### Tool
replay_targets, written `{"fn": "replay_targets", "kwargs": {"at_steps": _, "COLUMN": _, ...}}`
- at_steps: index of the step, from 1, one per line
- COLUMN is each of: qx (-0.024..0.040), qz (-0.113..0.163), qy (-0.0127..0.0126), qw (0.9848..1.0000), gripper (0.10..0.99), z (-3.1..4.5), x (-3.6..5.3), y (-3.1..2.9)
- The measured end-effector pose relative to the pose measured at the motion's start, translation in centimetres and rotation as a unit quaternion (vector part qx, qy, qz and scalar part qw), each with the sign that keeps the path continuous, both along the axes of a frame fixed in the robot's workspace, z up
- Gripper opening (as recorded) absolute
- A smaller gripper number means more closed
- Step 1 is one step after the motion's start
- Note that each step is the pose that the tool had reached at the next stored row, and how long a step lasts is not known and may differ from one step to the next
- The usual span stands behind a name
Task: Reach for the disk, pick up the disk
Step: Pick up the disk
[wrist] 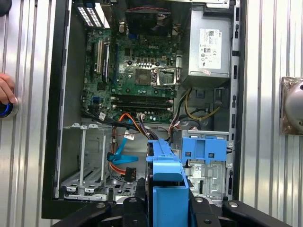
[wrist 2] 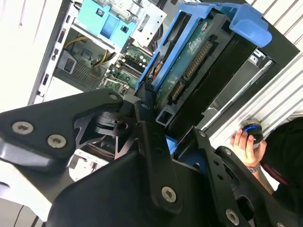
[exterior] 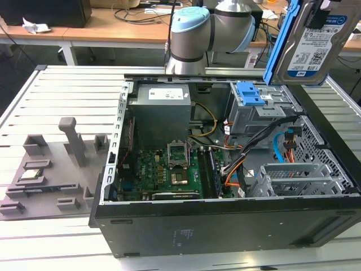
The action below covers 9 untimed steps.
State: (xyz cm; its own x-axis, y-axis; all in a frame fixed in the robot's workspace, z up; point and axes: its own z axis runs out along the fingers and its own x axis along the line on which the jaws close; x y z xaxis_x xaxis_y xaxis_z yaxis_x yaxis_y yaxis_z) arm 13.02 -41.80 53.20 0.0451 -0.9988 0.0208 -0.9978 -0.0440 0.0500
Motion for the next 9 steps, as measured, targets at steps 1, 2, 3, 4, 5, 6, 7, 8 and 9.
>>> {"fn": "replay_targets", "kwargs": {"at_steps": 1, "qx": 0.0000, "qz": 0.000, "qy": 0.0000, "qw": 1.0000, "gripper": 0.365, "z": 0.00, "x": 0.00, "y": -0.16}}
{"fn": "replay_targets", "kwargs": {"at_steps": 2, "qx": 0.0000, "qz": 0.000, "qy": 0.0000, "qw": 1.0000, "gripper": 0.365, "z": -0.01, "x": 0.00, "y": -0.36}}
{"fn": "replay_targets", "kwargs": {"at_steps": 3, "qx": 0.0000, "qz": 0.000, "qy": 0.0000, "qw": 1.0000, "gripper": 0.365, "z": -0.02, "x": 0.00, "y": -0.56}}
{"fn": "replay_targets", "kwargs": {"at_steps": 4, "qx": 0.0000, "qz": 0.000, "qy": 0.0000, "qw": 1.0000, "gripper": 0.365, "z": -0.02, "x": 0.00, "y": -0.67}}
{"fn": "replay_targets", "kwargs": {"at_steps": 5, "qx": 0.0000, "qz": 0.000, "qy": 0.0000, "qw": 1.0000, "gripper": 0.365, "z": -0.02, "x": 0.00, "y": -0.84}}
{"fn": "replay_targets", "kwargs": {"at_steps": 6, "qx": 0.0000, "qz": 0.000, "qy": 0.0000, "qw": 1.0000, "gripper": 0.365, "z": -0.02, "x": 0.00, "y": -0.95}}
{"fn": "replay_targets", "kwargs": {"at_steps": 7, "qx": 0.0000, "qz": 0.000, "qy": 0.0000, "qw": 1.0000, "gripper": 0.365, "z": -0.03, "x": 0.00, "y": -1.05}}
{"fn": "replay_targets", "kwargs": {"at_steps": 8, "qx": 0.0000, "qz": 0.000, "qy": 0.0000, "qw": 1.0000, "gripper": 0.365, "z": -0.03, "x": 0.00, "y": -1.29}}
{"fn": "replay_targets", "kwargs": {"at_steps": 9, "qx": 0.0000, "qz": 0.000, "qy": 0.0000, "qw": 1.0000, "gripper": 0.365, "z": -0.04, "x": 0.00, "y": -1.68}}
